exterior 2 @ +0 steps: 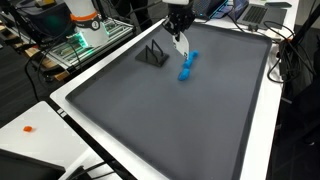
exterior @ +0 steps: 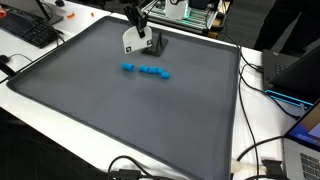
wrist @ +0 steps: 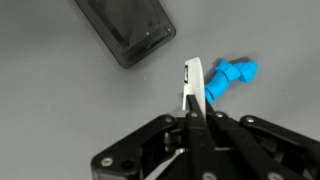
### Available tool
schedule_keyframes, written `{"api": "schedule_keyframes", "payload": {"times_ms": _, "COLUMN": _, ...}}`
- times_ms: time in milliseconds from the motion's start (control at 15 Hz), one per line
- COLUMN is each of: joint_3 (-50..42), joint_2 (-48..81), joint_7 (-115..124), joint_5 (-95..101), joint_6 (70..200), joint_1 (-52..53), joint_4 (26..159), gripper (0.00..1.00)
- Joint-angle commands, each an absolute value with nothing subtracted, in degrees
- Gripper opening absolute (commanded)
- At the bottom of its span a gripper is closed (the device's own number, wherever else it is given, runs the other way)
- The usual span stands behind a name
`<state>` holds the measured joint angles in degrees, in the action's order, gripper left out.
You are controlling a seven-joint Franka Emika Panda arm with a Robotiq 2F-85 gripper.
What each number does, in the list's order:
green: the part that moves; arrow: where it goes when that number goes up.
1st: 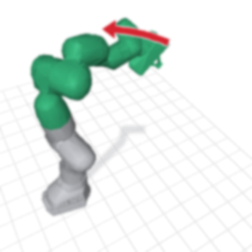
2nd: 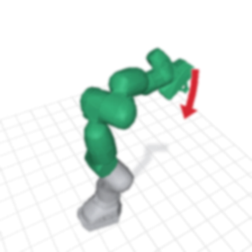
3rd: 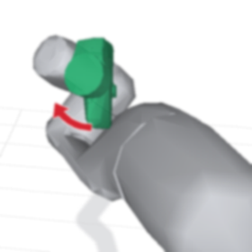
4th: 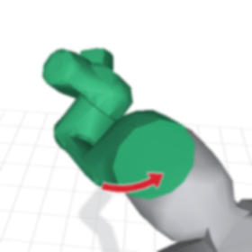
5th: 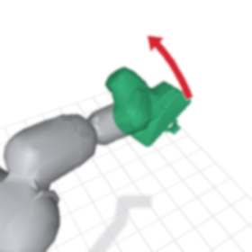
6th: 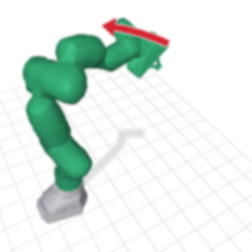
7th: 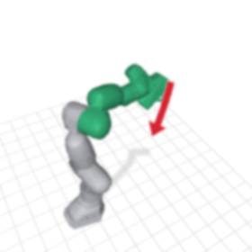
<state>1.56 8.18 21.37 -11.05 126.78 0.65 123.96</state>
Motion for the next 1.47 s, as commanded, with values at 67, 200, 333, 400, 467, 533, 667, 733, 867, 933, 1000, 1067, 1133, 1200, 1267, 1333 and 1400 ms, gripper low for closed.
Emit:
{"api": "schedule_keyframes", "payload": {"times_ms": 67, "joint_3": 1.0, "joint_2": 3.2, "joint_7": 30.7, "joint_5": -13.7, "joint_6": 128.8, "joint_1": 1.4, "joint_4": 131.2, "gripper": 0.01}}
{"api": "schedule_keyframes", "payload": {"times_ms": 200, "joint_3": 1.1, "joint_2": 2.0, "joint_7": 34.1, "joint_5": -15.2, "joint_6": 129.4, "joint_1": 1.4, "joint_4": 133.0, "gripper": 0.01}}
{"api": "schedule_keyframes", "payload": {"times_ms": 333, "joint_3": 1.1, "joint_2": 1.0, "joint_7": 37.1, "joint_5": -16.1, "joint_6": 130.4, "joint_1": 1.3, "joint_4": 134.6, "gripper": 0.01}}
{"api": "schedule_keyframes", "payload": {"times_ms": 400, "joint_3": 1.2, "joint_2": 0.6, "joint_7": 38.2, "joint_5": -16.6, "joint_6": 130.9, "joint_1": 1.3, "joint_4": 135.4, "gripper": 0.01}}
{"api": "schedule_keyframes", "payload": {"times_ms": 467, "joint_3": 1.3, "joint_2": 0.4, "joint_7": 39.5, "joint_5": -16.8, "joint_6": 131.7, "joint_1": 1.3, "joint_4": 136.2, "gripper": 0.01}}
{"api": "schedule_keyframes", "payload": {"times_ms": 533, "joint_3": 1.3, "joint_2": 0.2, "joint_7": 40.5, "joint_5": -17.2, "joint_6": 132.1, "joint_1": 1.3, "joint_4": 136.9, "gripper": 0.01}}
{"api": "schedule_keyframes", "payload": {"times_ms": 667, "joint_3": 1.4, "joint_2": 0.0, "joint_7": 42.1, "joint_5": -18.3, "joint_6": 133.2, "joint_1": 1.2, "joint_4": 138.4, "gripper": 0.01}}
{"api": "schedule_keyframes", "payload": {"times_ms": 733, "joint_3": 1.5, "joint_2": 0.0, "joint_7": 42.6, "joint_5": -19.5, "joint_6": 134.0, "joint_1": 1.2, "joint_4": 139.1, "gripper": 0.01}}
{"api": "schedule_keyframes", "payload": {"times_ms": 867, "joint_3": 1.6, "joint_2": 0.2, "joint_7": 42.9, "joint_5": -22.1, "joint_6": 135.4, "joint_1": 1.2, "joint_4": 140.3, "gripper": 0.01}}
{"api": "schedule_keyframes", "payload": {"times_ms": 933, "joint_3": 1.6, "joint_2": 0.3, "joint_7": 42.7, "joint_5": -23.6, "joint_6": 136.0, "joint_1": 1.2, "joint_4": 140.8, "gripper": 0.01}}
{"api": "schedule_keyframes", "payload": {"times_ms": 1000, "joint_3": 1.6, "joint_2": 0.4, "joint_7": 42.8, "joint_5": -24.6, "joint_6": 136.7, "joint_1": 1.2, "joint_4": 141.3, "gripper": 0.01}}
{"api": "schedule_keyframes", "payload": {"times_ms": 1067, "joint_3": 1.6, "joint_2": 0.4, "joint_7": 43.0, "joint_5": -25.4, "joint_6": 137.4, "joint_1": 1.2, "joint_4": 141.8, "gripper": 0.01}}
{"api": "schedule_keyframes", "payload": {"times_ms": 1133, "joint_3": 1.6, "joint_2": 0.5, "joint_7": 43.0, "joint_5": -25.9, "joint_6": 138.5, "joint_1": 1.2, "joint_4": 142.4, "gripper": 0.01}}
{"api": "schedule_keyframes", "payload": {"times_ms": 1200, "joint_3": 1.6, "joint_2": 0.7, "joint_7": 43.3, "joint_5": -26.4, "joint_6": 139.4, "joint_1": 1.2, "joint_4": 142.8, "gripper": 0.01}}
{"api": "schedule_keyframes", "payload": {"times_ms": 1267, "joint_3": 1.7, "joint_2": 0.9, "joint_7": 44.0, "joint_5": -26.6, "joint_6": 140.0, "joint_1": 1.3, "joint_4": 143.1, "gripper": 0.01}}
{"api": "schedule_keyframes", "payload": {"times_ms": 1333, "joint_3": 1.7, "joint_2": 1.0, "joint_7": 44.8, "joint_5": -26.9, "joint_6": 140.8, "joint_1": 1.3, "joint_4": 143.5, "gripper": 0.01}}
{"api": "schedule_keyframes", "payload": {"times_ms": 1400, "joint_3": 1.7, "joint_2": 1.0, "joint_7": 45.4, "joint_5": -27.2, "joint_6": 141.4, "joint_1": 1.3, "joint_4": 143.9, "gripper": 0.01}}
